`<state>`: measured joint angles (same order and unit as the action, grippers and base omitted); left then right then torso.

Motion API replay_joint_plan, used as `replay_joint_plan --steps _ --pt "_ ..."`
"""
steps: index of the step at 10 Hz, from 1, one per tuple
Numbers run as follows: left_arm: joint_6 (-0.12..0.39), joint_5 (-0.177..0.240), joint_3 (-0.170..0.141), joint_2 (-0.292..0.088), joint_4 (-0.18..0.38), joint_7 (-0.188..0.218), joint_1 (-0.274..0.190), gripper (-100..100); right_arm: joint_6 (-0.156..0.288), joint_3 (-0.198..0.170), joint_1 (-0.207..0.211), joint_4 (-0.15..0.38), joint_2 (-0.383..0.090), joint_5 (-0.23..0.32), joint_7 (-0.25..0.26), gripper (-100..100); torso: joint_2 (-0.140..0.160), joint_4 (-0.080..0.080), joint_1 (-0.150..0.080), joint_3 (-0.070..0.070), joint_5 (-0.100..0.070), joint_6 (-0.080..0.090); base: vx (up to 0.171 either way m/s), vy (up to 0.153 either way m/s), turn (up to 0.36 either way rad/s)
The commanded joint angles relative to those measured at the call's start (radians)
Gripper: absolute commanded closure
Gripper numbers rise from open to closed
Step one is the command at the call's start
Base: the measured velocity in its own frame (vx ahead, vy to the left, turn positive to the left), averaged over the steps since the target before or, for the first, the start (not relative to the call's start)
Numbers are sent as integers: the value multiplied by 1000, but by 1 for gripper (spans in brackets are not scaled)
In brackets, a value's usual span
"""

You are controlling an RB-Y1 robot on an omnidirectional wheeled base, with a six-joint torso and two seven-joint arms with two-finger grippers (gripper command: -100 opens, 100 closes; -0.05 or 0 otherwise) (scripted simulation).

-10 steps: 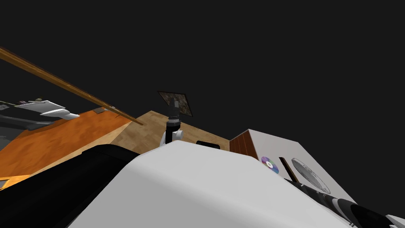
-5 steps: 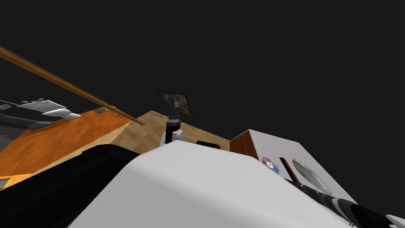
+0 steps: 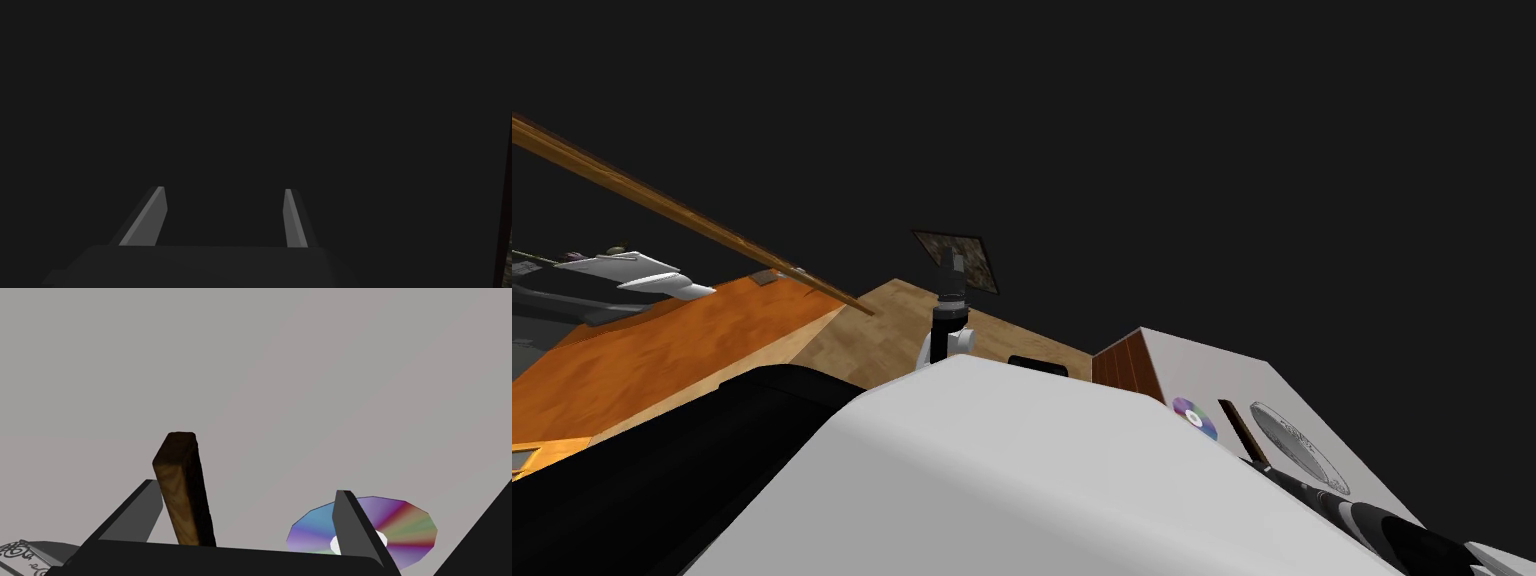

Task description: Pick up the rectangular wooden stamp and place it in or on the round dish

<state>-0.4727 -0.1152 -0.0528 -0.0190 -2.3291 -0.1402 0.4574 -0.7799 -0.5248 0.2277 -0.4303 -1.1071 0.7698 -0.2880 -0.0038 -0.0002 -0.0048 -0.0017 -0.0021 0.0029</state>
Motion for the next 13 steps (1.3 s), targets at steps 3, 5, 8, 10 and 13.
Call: replay_joint_plan --steps 3,5,8,10,13 --pt "0 0 0 0 0 0 0 0 1 0 1 1 -2 0 0 100 0 0 2 0 -1 -1 0 -2 -2" --pt "0 0 0 0 0 0 0 0 -1 0 0 0 -1 0 0 100 -1 0 -2 0 -2 0 0 0 0" --pt "0 0 0 0 0 0 0 0 -8 -1 6 -19 -21 2 -12 100 0 0 -2 0 -1 0 -3 3 -7" --pt "0 0 0 0 0 0 0 0 -28 -2 22 -44 -57 24 -17 100 0 0 -2 0 -2 0 11 7 -75" --pt "0 0 0 0 0 0 0 0 -50 -3 38 -67 -91 45 -22 100 -1 -1 0 -1 -1 1 22 19 -106"
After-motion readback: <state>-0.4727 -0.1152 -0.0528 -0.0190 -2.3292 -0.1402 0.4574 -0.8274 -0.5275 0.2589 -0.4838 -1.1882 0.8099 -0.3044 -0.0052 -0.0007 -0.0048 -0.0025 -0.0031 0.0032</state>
